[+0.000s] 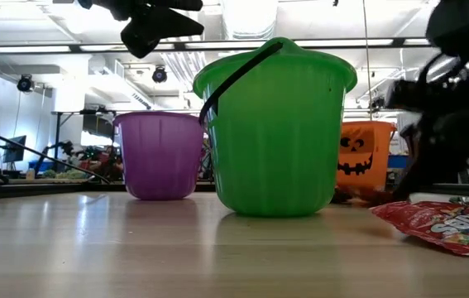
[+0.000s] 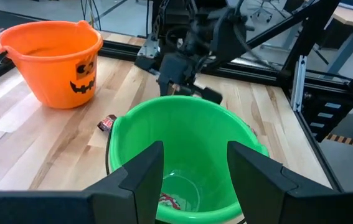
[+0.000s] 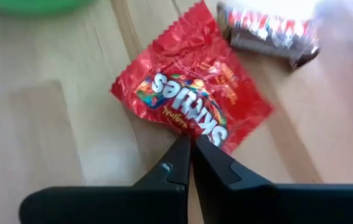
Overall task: Organize candy in baskets
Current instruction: Put the red candy into the purple bucket
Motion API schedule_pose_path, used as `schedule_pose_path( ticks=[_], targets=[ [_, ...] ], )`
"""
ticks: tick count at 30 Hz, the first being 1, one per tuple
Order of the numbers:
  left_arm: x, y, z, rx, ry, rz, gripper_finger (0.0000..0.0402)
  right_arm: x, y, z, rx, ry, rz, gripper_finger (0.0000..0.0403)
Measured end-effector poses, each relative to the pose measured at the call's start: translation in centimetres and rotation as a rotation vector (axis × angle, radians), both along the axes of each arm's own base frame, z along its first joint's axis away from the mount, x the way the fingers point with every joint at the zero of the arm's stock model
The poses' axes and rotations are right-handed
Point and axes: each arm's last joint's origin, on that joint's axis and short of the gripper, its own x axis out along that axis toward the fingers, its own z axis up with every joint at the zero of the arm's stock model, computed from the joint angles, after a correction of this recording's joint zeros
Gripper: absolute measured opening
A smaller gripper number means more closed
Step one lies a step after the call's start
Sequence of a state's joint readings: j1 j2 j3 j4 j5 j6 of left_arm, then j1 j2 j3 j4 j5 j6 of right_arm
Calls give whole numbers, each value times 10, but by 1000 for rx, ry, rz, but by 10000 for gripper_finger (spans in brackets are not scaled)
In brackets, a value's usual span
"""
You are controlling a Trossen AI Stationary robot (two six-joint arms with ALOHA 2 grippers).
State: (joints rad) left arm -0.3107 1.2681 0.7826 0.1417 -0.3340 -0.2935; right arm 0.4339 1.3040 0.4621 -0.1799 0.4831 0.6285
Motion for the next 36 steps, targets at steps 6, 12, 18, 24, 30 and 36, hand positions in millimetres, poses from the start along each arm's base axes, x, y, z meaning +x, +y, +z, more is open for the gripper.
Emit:
schedule_pose_path(
  ticks=[6, 12, 18, 24, 30, 36],
  targets=[
    [1, 0, 1, -3, -17, -2, 162, 1, -1, 32, -15, -81, 3, 8],
    [2, -1, 5, 37, -56, -18, 162, -2, -4, 63, -65, -172, -18, 8],
    [2, -1, 6, 50, -64, -22, 162, -8, -7, 75, -31, -214, -28, 8],
    [3, -1, 6, 49, -66, -22, 162, -17, -8, 68, 71, -91, -45, 8],
    [2, -1, 6, 50, -66, -22, 162, -22, -10, 58, 108, -4, -153, 10],
    [2, -1, 6, 50, -66, -23, 162, -22, -8, 55, 149, 31, -137, 61]
  ],
)
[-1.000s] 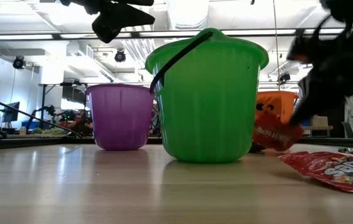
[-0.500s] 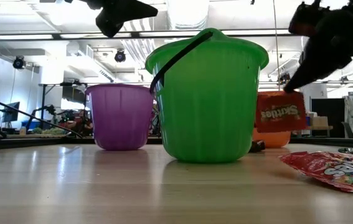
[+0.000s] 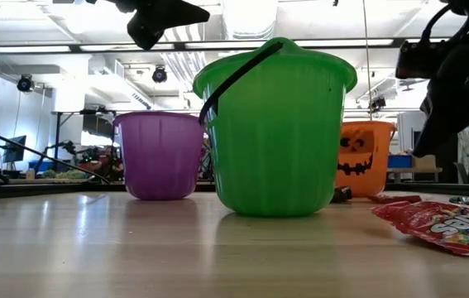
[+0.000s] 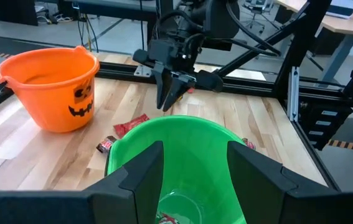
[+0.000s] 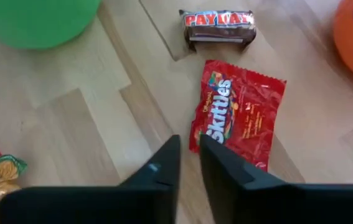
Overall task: Organize candy in baskets
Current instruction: Put the red candy into the purple bucket
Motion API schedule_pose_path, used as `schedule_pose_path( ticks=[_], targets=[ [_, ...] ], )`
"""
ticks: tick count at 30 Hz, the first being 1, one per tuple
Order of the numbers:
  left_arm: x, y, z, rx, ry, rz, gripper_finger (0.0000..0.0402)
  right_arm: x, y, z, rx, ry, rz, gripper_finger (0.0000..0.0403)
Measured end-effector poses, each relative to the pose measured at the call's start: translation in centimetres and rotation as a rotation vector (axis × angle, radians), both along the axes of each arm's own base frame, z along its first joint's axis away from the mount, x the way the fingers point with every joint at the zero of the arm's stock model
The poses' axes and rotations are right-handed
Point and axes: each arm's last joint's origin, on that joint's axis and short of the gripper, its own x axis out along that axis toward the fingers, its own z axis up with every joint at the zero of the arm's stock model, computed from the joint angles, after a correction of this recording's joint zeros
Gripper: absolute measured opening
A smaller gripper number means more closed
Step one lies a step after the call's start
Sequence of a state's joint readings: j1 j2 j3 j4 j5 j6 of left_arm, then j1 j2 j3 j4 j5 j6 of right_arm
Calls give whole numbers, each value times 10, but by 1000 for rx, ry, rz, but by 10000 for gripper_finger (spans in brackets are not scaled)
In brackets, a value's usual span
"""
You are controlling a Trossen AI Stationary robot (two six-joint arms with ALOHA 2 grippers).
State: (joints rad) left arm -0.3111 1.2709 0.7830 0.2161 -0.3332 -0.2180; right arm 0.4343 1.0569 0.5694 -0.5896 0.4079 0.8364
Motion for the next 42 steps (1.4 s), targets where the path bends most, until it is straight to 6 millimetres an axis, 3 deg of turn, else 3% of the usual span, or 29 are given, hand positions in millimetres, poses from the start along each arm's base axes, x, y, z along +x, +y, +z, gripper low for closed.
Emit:
schedule_pose_path(
  ticks=[12, 17, 22, 27, 31, 42],
  targets=[
    [0, 0, 0, 20, 1, -5, 162, 9, 0, -15, -112, 34, -24, 257],
    [0, 0, 0, 26, 1, -7, 162, 14, 0, -31, -149, 111, -33, 303],
    [0, 0, 0, 26, 1, -6, 162, 23, 0, -45, -156, 135, -55, 323],
    [0, 0, -1, 27, 4, -7, 162, 27, -5, -52, -156, 155, -95, 317],
    [0, 0, -3, 29, 12, -7, 162, 25, -10, -56, -136, 163, -122, 286],
    [0, 0, -3, 31, 11, -10, 162, 18, -19, -66, -141, 142, -159, 97]
  ],
)
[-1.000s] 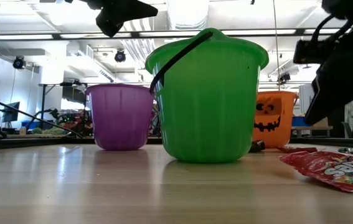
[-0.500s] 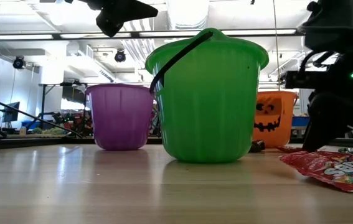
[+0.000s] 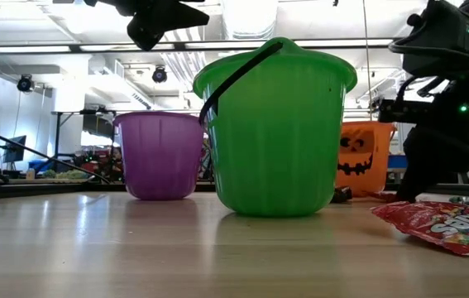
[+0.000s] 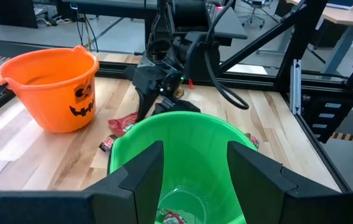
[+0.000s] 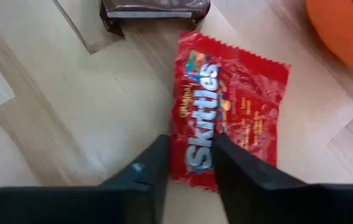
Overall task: Organize candy in baskets
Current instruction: Put the red candy into the purple bucket
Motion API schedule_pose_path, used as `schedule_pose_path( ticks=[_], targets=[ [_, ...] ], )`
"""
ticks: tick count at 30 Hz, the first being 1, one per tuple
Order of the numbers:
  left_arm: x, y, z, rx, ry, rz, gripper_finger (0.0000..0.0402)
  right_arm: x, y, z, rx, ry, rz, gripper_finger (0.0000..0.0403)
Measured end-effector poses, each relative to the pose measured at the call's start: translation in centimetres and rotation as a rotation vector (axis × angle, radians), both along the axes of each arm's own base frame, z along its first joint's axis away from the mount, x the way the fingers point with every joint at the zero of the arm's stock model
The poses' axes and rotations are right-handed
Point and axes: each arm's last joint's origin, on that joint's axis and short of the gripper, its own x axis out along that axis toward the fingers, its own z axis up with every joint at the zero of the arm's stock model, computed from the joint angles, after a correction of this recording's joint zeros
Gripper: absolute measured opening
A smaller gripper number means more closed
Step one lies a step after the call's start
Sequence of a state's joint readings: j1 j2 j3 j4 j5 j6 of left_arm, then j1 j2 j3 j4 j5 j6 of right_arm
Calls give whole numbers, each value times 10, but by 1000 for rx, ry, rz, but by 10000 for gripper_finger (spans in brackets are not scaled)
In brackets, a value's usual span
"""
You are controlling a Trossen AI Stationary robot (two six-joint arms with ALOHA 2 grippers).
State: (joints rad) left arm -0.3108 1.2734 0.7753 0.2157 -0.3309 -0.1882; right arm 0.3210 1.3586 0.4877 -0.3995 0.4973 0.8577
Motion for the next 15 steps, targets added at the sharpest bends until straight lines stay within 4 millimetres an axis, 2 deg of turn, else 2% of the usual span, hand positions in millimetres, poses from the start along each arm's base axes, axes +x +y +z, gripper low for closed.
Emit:
schedule_pose_path(
  ticks=[6, 11, 15],
  targets=[
    [0, 0, 1, -5, -6, 1, 162, 1, 1, 3, 25, -21, 5, 18],
    [1, 0, 1, -9, -16, 1, 162, -3, 0, 11, 59, -47, 14, 9],
    [1, 0, 2, -10, -21, 0, 162, -5, 1, 28, 80, -136, 39, 8]
  ],
)
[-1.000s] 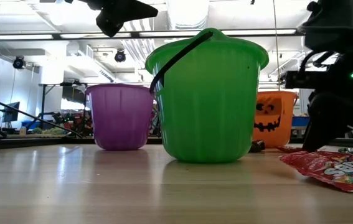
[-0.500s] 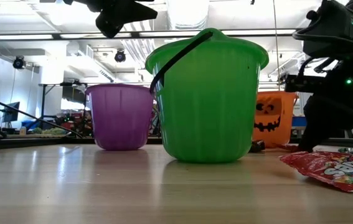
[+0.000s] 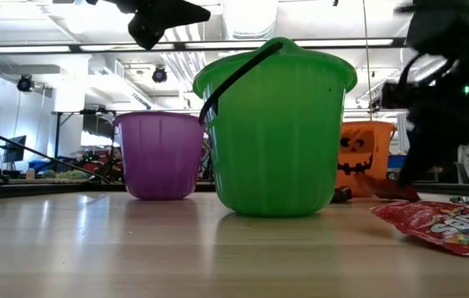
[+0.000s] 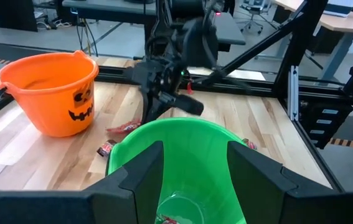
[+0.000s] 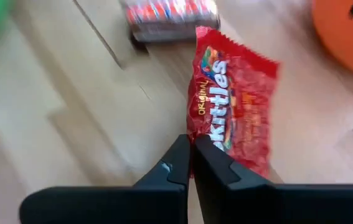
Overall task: Organize candy in baskets
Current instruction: Put the red candy into the purple bucket
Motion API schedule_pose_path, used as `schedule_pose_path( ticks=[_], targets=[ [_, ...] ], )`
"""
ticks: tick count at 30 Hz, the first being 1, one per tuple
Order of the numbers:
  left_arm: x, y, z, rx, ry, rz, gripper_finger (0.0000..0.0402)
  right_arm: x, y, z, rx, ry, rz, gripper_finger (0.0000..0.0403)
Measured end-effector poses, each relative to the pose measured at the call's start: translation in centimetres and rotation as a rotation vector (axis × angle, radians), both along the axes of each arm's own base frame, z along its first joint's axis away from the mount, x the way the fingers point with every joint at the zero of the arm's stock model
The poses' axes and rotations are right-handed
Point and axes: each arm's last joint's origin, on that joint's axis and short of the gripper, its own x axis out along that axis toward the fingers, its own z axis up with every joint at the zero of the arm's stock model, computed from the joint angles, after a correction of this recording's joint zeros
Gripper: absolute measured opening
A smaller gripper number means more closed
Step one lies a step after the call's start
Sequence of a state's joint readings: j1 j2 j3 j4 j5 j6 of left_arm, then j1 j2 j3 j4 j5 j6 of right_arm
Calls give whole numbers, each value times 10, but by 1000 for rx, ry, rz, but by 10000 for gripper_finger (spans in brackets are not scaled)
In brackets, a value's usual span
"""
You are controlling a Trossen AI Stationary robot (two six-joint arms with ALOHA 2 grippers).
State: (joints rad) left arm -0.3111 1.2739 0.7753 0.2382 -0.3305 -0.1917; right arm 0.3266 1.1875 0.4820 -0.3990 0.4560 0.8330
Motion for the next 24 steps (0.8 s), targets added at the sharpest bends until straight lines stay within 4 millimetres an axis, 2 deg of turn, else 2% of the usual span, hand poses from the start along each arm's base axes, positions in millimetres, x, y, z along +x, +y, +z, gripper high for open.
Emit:
schedule_pose_path(
  ticks=[10, 16, 24],
  targets=[
    [0, 0, 1, 0, -8, -1, 162, -19, 6, 51, 56, -285, 116, 8],
    [1, 0, 3, 13, -36, -6, 162, -32, 9, 73, 38, -433, 157, 8],
    [8, -3, 5, 38, -107, -39, 162, -28, 14, 98, 4, -657, 266, 8]
  ],
)
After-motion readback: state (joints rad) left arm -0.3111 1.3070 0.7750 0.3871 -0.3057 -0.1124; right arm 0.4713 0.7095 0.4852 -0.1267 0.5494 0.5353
